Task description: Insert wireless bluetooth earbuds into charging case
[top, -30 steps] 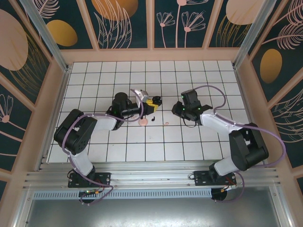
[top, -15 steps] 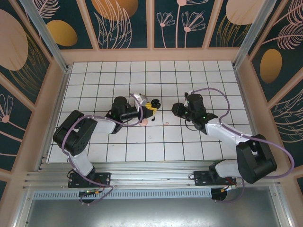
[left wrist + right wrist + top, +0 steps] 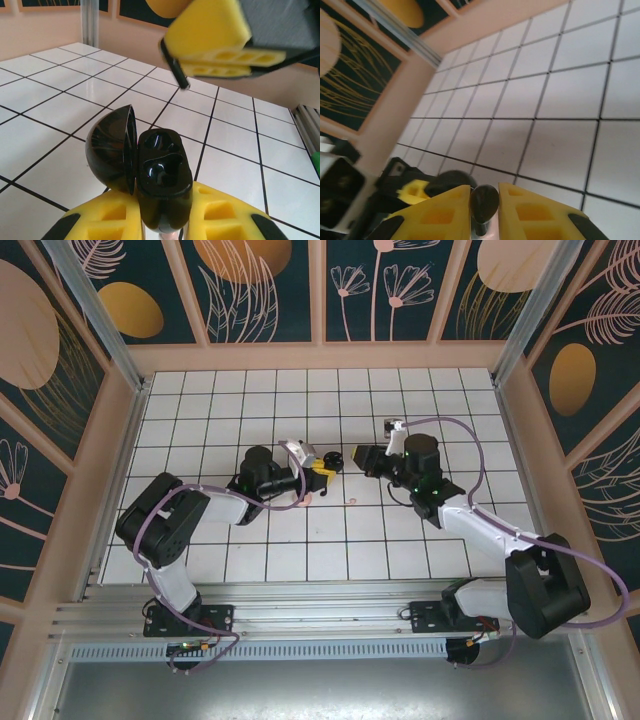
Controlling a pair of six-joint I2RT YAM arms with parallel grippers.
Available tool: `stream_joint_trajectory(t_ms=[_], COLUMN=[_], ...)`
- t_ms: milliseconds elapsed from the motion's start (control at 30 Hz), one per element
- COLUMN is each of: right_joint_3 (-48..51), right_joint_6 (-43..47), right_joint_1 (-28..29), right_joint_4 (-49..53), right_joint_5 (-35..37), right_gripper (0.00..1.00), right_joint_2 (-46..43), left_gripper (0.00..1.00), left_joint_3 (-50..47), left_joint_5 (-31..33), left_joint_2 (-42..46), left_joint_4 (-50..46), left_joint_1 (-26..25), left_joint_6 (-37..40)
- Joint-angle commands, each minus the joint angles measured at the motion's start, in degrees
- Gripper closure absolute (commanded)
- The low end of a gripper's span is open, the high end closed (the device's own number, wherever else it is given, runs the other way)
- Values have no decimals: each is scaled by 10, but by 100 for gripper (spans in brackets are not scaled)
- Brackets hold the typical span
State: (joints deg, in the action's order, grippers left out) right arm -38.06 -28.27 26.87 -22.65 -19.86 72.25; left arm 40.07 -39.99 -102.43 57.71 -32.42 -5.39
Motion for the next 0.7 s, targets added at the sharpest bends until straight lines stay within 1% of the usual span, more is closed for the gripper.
stream_joint_trajectory(t_ms=[0,233,667], right_joint_3=[9,20,7], right_joint_6=[22,15,13], right_joint_1=[-1,7,15], right_joint_4=[-74,-111,-131], right_joint_5=[-38,-55,-64], right_gripper=[80,80,80], right_joint_2=[-12,-6,28], left_gripper=[89,89,89], left_joint_3=[13,17,20], left_joint_5=[-3,-9,-9], left_joint_2=[-4,-13,-6], left_joint_4=[32,66,69], left_joint_1=[-3,-3,-3], left_joint_6=[-2,-31,-33])
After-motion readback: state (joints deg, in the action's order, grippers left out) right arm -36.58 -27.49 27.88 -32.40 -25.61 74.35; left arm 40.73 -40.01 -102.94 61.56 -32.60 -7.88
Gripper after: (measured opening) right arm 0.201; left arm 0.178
